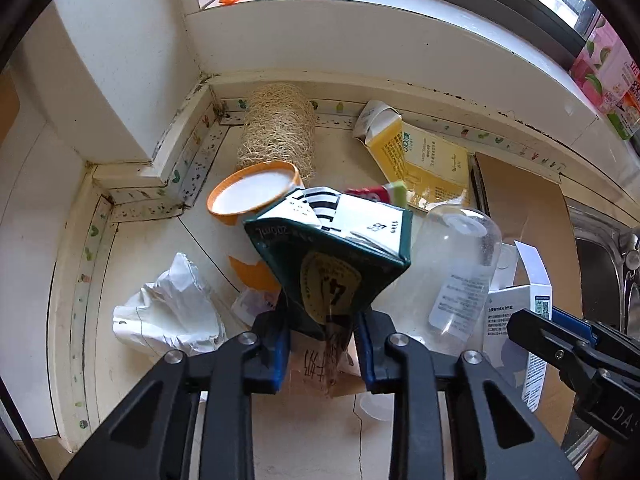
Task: Collect trash
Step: 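Grasp the green-and-white carton with the left tool while the right tool grasps the white box, then lower both tools over the floor bin and open them, dropping carton and box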
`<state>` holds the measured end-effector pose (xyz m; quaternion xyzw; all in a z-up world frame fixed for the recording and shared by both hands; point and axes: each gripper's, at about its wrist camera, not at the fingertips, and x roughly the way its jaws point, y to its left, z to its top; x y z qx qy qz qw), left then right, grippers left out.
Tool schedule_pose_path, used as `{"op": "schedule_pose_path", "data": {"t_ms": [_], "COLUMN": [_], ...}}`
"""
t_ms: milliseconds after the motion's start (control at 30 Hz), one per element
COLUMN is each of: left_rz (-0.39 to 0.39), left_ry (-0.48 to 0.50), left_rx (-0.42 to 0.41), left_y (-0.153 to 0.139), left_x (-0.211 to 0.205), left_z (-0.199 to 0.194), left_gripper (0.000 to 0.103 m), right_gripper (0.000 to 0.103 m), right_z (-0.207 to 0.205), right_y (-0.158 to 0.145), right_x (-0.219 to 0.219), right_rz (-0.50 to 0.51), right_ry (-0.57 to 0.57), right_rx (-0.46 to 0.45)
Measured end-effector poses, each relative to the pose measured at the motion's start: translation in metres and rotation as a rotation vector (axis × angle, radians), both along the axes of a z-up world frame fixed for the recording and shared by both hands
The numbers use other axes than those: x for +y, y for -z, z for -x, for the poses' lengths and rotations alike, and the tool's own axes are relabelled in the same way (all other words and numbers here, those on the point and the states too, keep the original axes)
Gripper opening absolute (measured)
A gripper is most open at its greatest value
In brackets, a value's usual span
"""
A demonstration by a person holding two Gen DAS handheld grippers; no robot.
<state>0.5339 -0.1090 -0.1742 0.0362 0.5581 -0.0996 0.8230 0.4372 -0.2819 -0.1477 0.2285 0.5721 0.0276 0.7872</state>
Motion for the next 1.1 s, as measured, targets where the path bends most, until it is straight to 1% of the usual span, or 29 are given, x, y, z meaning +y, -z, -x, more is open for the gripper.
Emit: {"op": "schedule_pose_path", "data": {"t_ms": [133, 267, 467, 633, 833, 1000, 1100], "left_rz": [-0.004, -0.009, -0.009, -0.024, -0.007, 0.003, 0.032], "left_ry": [-0.006, 0.006, 0.04, 0.05, 0.058, 0.071, 0.076], "left_rx": [-0.011, -0.014, -0.047, -0.072, -0.108, -0.131, -0.131], "left_y": [-0.01, -0.026, -0.061, -0.086, -0.111, -0.117, -0.114], "left_x": [0.005, 0.01, 0.022, 0.04, 0.068, 0.086, 0.097], "left_z": [0.013, 0.033, 0.085, 0.147, 0.224, 0.286, 0.323], "left_gripper": [0.025, 0.025, 0.025, 0.025, 0.025, 0.025, 0.025], "right_gripper": [0.037, 0.037, 0.037, 0.037, 0.037, 0.037, 0.037], "right_z": [0.007, 0.02, 0.057, 0.104, 0.175, 0.238, 0.273], "right_y": [-0.005, -0.017, -0.051, -0.081, -0.107, -0.126, -0.131], "right_x": [0.002, 0.005, 0.018, 0.034, 0.055, 0.077, 0.09], "right_rz": [-0.005, -0.014, -0.018, -0.002, 0.017, 0.03, 0.029], "right_ry": [0.0, 0.002, 0.003, -0.001, -0.023, -0.04, -0.056], "right_rx": [-0.008, -0.023, -0.075, -0.119, -0.174, -0.227, -0.244]}}
